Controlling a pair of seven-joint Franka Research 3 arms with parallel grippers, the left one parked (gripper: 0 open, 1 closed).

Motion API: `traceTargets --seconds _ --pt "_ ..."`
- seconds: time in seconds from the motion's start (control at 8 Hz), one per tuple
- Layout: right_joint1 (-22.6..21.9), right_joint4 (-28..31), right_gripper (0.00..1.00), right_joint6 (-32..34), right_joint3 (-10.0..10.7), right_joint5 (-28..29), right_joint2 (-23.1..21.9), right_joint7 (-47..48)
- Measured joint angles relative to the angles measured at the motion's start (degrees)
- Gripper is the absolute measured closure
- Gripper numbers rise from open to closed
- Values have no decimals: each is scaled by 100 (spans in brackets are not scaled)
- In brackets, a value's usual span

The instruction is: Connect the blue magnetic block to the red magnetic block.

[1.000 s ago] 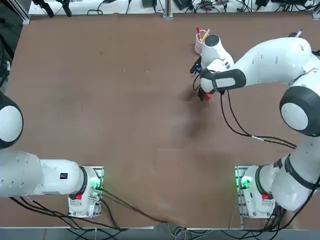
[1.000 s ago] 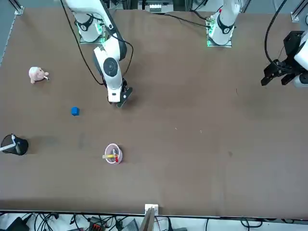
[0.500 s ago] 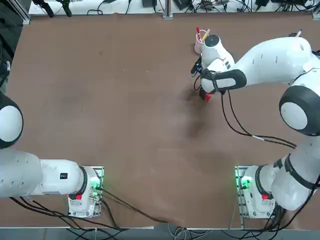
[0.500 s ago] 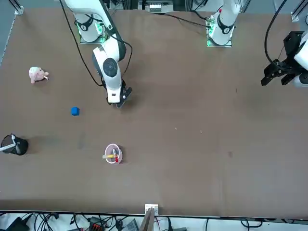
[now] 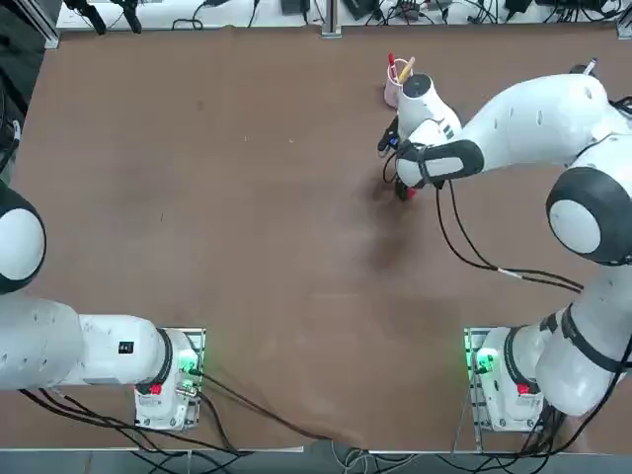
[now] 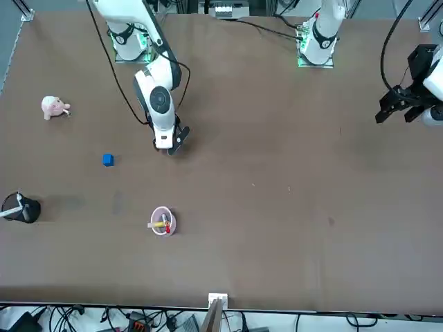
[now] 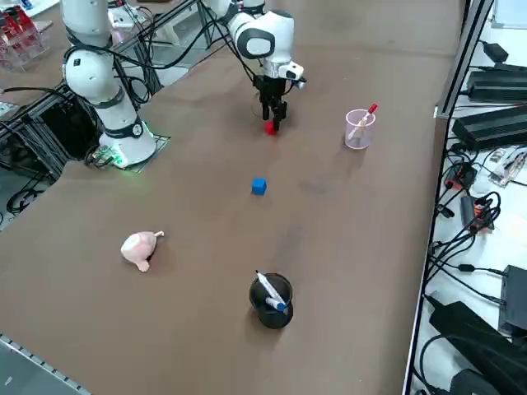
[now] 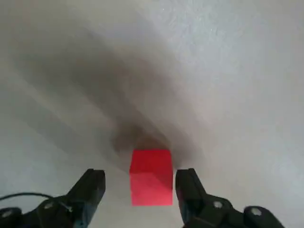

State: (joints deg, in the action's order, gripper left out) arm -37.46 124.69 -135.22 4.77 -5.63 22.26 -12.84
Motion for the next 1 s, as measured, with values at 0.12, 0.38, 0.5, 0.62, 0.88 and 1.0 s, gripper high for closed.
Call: traceTargets --seconds 0.12,0.38,0.5,0.62,0.88,1.0 --pt "0 13 11 9 3 0 1 0" --pt "0 25 16 13 12 0 1 0" --pt "1 26 20 13 23 0 0 0" --pt "7 26 40 13 37 0 0 62" --pt "11 15 53 78 52 5 -15 592" --pt "12 -55 53 300 56 9 -19 1120"
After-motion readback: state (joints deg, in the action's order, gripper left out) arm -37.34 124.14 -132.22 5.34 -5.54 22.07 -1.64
